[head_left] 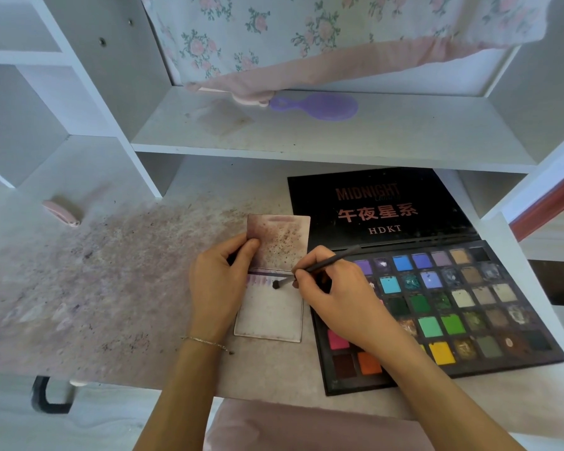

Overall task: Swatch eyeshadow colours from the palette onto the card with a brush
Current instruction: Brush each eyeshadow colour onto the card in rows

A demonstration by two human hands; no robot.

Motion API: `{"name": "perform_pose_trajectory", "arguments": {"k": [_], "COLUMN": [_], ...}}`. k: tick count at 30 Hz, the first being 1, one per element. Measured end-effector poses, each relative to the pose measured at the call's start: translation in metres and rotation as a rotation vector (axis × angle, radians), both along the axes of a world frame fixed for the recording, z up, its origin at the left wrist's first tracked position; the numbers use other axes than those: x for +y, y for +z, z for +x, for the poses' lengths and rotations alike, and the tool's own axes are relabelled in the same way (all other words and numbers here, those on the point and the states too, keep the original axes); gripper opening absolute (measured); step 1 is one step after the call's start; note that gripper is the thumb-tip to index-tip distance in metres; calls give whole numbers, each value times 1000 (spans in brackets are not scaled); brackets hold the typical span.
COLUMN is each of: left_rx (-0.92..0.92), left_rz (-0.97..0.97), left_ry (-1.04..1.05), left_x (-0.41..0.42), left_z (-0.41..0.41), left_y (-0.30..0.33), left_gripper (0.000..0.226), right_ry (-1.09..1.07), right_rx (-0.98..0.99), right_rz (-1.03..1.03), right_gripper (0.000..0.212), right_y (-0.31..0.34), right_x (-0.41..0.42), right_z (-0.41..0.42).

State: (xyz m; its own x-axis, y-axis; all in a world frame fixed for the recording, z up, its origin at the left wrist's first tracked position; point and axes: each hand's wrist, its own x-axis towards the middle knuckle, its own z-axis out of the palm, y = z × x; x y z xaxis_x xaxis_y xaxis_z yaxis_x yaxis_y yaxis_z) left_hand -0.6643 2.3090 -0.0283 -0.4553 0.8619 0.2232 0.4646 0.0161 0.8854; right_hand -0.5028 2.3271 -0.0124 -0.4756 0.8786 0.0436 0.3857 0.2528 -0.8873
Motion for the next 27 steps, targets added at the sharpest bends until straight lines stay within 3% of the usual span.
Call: {"name": "perform_pose_trajectory", "arguments": {"k": [10,15,27], "left_rx": [5,-8,30], "left_rz": [-30,-37,-44], "left_ry": [13,20,22], "left_x": [1,1,1], "left_z": [-2,-2,-2], "left_y": [-1,-1,-3], "left_gripper": [23,22,22], "right_ry": [-146,-224,-592], "right_rx": [260,347,280], "right_rz": [-57,18,125], "right_gripper": [19,23,23], "right_y": [3,9,9], "right_x": [2,1,2], "right_z": [5,18,102]}}
